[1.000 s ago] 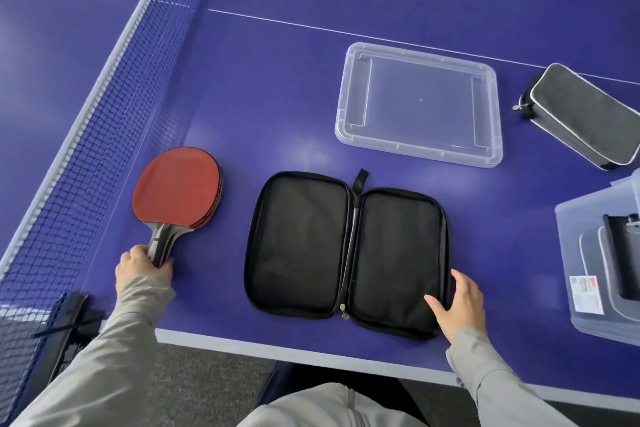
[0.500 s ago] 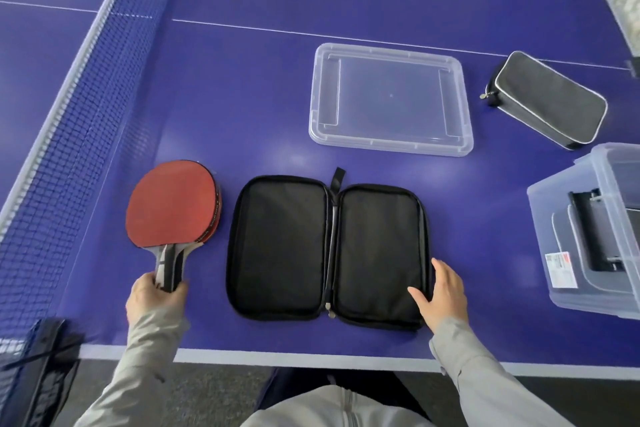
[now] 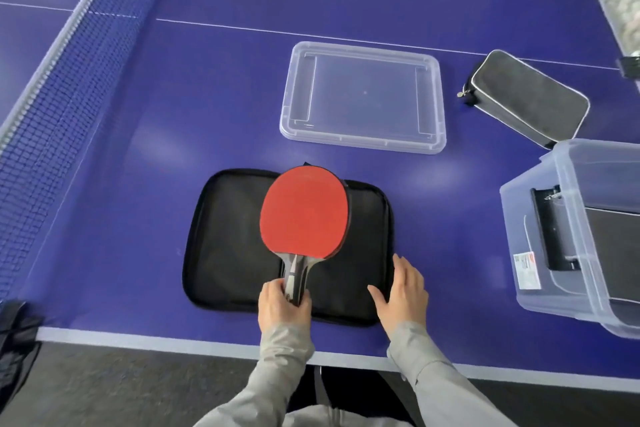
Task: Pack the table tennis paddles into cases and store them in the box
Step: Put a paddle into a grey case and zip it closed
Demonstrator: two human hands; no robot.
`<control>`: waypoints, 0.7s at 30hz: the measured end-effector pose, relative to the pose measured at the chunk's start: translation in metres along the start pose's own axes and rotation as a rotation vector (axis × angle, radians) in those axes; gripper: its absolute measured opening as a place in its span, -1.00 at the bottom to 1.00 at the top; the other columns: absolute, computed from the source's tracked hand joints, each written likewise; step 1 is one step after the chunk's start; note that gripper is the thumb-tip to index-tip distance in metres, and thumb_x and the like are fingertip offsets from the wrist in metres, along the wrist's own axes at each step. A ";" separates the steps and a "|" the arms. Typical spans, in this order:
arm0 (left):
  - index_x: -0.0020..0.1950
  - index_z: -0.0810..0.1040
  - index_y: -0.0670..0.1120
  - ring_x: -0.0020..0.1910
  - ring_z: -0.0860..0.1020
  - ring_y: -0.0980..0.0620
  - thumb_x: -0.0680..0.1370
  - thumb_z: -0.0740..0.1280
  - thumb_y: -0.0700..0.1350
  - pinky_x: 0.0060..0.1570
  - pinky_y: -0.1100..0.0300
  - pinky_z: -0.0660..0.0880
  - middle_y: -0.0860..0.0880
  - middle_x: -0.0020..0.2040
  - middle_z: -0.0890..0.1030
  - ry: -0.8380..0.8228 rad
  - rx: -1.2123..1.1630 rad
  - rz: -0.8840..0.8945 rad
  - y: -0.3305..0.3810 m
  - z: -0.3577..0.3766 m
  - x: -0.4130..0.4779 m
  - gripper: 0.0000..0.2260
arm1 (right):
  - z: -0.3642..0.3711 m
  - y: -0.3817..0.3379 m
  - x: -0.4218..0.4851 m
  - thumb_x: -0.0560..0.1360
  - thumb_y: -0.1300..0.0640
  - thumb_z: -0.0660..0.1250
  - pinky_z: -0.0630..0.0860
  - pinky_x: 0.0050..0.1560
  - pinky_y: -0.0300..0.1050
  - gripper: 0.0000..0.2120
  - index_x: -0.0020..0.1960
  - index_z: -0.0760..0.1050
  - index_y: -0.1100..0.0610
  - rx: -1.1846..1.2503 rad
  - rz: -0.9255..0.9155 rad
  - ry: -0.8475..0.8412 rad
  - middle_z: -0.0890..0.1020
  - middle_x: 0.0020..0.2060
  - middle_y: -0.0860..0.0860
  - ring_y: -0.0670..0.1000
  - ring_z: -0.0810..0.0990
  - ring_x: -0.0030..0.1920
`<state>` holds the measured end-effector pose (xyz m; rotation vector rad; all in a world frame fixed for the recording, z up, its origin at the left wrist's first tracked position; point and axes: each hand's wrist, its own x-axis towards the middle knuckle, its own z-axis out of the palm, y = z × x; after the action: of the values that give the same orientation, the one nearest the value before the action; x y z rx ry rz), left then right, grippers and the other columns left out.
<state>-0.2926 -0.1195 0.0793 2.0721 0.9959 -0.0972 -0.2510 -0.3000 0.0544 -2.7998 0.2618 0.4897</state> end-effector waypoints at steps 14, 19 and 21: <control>0.04 0.48 -0.19 0.07 0.45 -0.05 0.42 0.42 -0.12 -0.06 0.24 0.31 -0.05 0.00 0.49 -0.028 0.105 -0.009 0.020 0.081 -0.029 -0.73 | 0.008 0.010 0.001 0.51 -0.15 0.24 0.28 0.33 -0.04 -0.29 0.52 0.02 0.07 -0.043 -0.081 0.021 0.18 0.49 0.02 0.04 0.15 0.47; -0.01 0.47 -0.19 0.02 0.44 -0.05 0.41 0.42 -0.13 -0.05 0.17 0.38 -0.05 -0.06 0.47 0.000 0.111 0.020 0.018 0.085 -0.025 -0.76 | 0.009 0.012 0.001 0.53 -0.16 0.21 0.26 0.34 -0.03 -0.30 0.52 0.00 0.07 -0.078 -0.100 0.013 0.16 0.50 0.01 0.05 0.13 0.47; -0.03 0.47 -0.18 -0.01 0.44 -0.06 0.40 0.43 -0.15 -0.08 0.19 0.37 0.00 -0.11 0.43 0.002 0.106 0.028 0.016 0.085 -0.023 -0.77 | 0.009 0.014 0.001 0.53 -0.17 0.20 0.26 0.34 -0.02 -0.30 0.53 0.01 0.07 -0.090 -0.112 0.012 0.17 0.49 0.02 0.06 0.14 0.47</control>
<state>-0.2755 -0.1992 0.0417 2.1820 0.9814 -0.1353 -0.2562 -0.3100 0.0422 -2.8860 0.0867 0.4695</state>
